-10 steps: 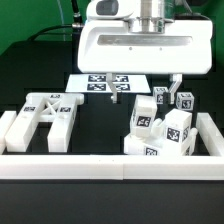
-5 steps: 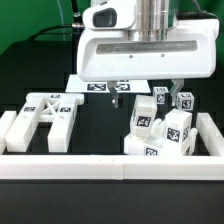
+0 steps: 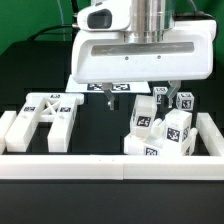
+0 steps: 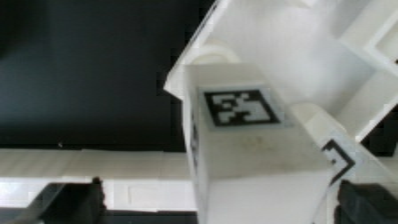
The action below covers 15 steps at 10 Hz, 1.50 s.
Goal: Assemble chair
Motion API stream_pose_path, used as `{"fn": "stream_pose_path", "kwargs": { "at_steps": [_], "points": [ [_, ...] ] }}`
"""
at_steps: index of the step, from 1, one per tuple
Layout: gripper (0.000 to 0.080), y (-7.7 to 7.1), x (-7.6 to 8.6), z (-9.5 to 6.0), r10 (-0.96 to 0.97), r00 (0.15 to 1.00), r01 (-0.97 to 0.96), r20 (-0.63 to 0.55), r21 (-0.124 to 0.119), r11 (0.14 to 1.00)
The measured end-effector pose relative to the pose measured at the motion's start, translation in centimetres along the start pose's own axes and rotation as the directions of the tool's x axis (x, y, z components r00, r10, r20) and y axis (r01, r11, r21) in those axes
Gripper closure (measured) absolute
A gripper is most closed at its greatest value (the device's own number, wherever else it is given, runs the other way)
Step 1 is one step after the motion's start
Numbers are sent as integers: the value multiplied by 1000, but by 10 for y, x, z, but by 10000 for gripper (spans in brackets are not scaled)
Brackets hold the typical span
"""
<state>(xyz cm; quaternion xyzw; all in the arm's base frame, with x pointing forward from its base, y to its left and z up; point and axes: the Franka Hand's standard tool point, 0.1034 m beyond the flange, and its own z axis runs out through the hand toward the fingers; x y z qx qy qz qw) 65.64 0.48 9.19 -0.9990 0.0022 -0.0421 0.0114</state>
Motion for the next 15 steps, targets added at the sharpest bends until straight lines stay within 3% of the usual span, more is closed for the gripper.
{"fn": "stream_pose_path", "kwargs": {
  "at_steps": [1, 2, 3, 4, 8, 11, 15],
  "points": [
    [275, 0, -1, 1, 1, 1000, -1, 1, 0, 1000],
    [275, 0, -1, 1, 1, 1000, -1, 1, 0, 1000],
    [459, 0, -1, 1, 1, 1000, -1, 1, 0, 1000],
    [511, 0, -1, 1, 1, 1000, -1, 1, 0, 1000],
    [511, 0, -1, 1, 68, 998, -68, 1, 1, 998],
    [509, -2, -1, 1, 291, 957, -291, 2, 2, 957],
    [509, -9, -1, 1, 607, 795, -607, 3, 2, 795]
  ]
}}
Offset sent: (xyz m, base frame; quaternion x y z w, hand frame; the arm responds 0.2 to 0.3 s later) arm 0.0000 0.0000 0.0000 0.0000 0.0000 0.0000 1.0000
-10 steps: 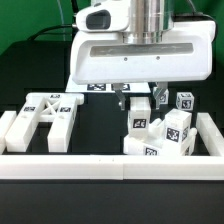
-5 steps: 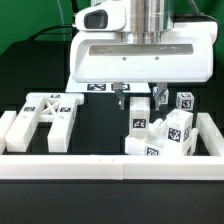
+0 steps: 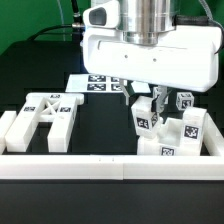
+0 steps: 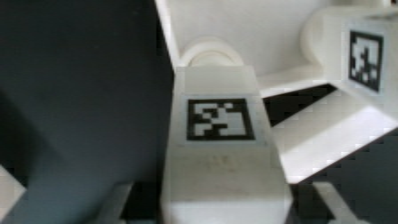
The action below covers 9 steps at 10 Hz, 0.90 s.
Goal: Assemble chair
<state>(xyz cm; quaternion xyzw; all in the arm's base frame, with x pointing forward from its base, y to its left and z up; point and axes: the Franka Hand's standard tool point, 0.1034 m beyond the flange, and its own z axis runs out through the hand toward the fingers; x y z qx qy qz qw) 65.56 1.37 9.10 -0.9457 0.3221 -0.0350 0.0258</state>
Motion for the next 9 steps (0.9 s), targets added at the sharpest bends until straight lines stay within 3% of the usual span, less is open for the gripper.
{"fn": "stream_pose_path", "kwargs": {
  "at_steps": [4, 9],
  "points": [
    [509, -6, -2, 0, 313, 950, -313, -8, 17, 950],
    [509, -13, -6, 0, 674, 739, -674, 3, 28, 738]
  ]
}}
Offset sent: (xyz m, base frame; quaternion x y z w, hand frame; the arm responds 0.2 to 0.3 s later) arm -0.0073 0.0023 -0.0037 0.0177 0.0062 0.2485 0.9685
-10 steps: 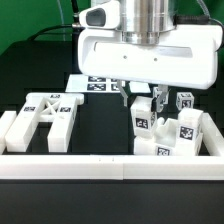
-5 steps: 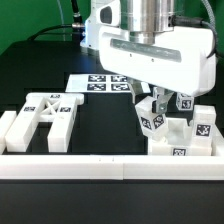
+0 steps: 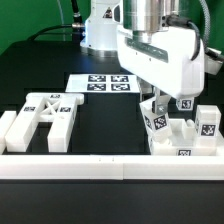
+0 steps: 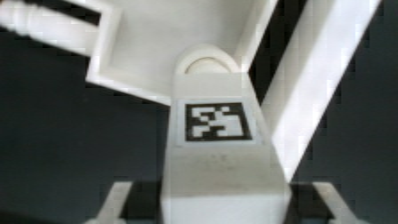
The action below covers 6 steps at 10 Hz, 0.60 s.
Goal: Assemble chair
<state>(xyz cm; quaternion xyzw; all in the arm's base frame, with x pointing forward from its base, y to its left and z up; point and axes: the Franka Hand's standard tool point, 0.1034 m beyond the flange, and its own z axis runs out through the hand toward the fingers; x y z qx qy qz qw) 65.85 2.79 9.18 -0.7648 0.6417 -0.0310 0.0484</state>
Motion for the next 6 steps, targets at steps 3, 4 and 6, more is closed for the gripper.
{"fn": "stream_pose_path", "kwargs": {
  "at_steps": [3, 4, 6],
  "points": [
    [509, 0, -1, 0, 92, 996, -92, 6, 2, 996],
    [501, 0, -1, 0, 77, 997, -77, 6, 2, 997],
    [300, 0, -2, 1, 54, 999, -54, 6, 2, 999]
  ]
}}
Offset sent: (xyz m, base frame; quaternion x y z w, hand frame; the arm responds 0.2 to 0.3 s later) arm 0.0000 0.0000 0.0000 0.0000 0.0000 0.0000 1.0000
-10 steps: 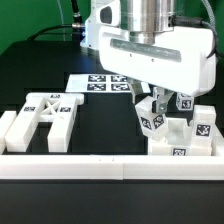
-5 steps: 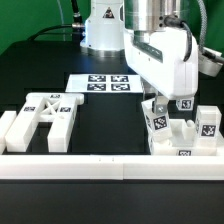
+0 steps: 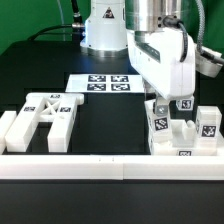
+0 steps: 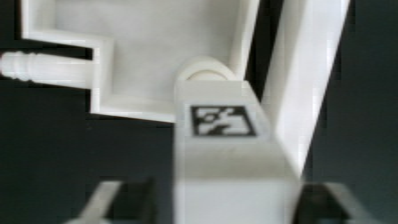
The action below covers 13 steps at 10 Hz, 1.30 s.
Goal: Assemble chair
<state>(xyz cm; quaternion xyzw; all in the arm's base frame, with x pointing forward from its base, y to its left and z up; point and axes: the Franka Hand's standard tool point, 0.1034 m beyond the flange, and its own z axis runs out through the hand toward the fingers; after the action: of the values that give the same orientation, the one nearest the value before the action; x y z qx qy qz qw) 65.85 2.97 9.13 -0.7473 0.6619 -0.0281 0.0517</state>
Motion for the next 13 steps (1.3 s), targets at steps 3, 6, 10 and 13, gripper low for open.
{"fn": "stream_pose_path", "kwargs": {
  "at_steps": [3, 6, 10, 13],
  "points": [
    [160, 0, 2, 0, -262, 965, 262, 0, -2, 965],
    [151, 1, 1, 2, -515, 857, 515, 2, -5, 857],
    [151, 3, -6, 6, -747, 665, 747, 5, -14, 665],
    [151, 5, -10, 7, -867, 499, 867, 12, -12, 499]
  ]
}}
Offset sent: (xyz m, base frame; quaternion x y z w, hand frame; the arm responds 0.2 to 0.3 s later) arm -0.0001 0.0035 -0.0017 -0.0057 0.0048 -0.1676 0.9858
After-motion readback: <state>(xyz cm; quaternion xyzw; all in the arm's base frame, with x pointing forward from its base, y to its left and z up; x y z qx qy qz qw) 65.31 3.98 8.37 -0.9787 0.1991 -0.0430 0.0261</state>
